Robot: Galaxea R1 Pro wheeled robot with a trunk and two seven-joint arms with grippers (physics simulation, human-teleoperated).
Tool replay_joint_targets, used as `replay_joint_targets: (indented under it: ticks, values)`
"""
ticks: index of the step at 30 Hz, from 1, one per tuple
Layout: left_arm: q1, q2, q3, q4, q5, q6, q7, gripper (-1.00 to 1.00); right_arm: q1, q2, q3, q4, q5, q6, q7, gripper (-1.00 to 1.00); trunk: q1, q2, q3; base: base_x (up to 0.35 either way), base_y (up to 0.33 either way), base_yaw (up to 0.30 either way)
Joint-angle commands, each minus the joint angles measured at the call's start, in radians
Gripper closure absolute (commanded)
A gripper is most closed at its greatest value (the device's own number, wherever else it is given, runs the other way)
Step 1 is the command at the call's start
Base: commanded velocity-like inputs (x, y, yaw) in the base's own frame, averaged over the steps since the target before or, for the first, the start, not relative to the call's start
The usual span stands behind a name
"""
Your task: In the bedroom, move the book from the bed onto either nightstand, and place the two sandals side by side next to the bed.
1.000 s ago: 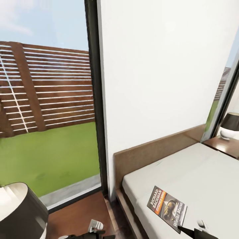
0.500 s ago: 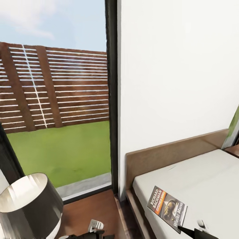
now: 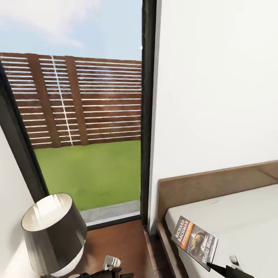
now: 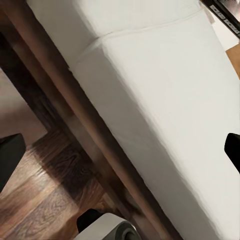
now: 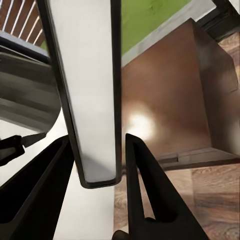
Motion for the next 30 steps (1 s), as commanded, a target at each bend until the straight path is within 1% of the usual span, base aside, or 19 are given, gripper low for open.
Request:
replay_joint_targets:
  ticks: [1, 30]
  values:
    - [-0.001, 0.0, -0.009, 0.002, 0.007, -0.009, -0.001, -1.0, -0.002, 0.0, -0.002, 0.002, -0.006, 0.01, 0.005, 1.0, 0.0, -0.001, -0.002, 0.0, -0.001, 0.251]
    - [-0.001, 0.0, -0.009, 0.002, 0.007, -0.009, -0.002, -1.0, -0.001, 0.0, -0.002, 0.002, -0.006, 0.01, 0.005, 1.0, 0.0, -0.001, -0.002, 0.0, 0.0, 0.251]
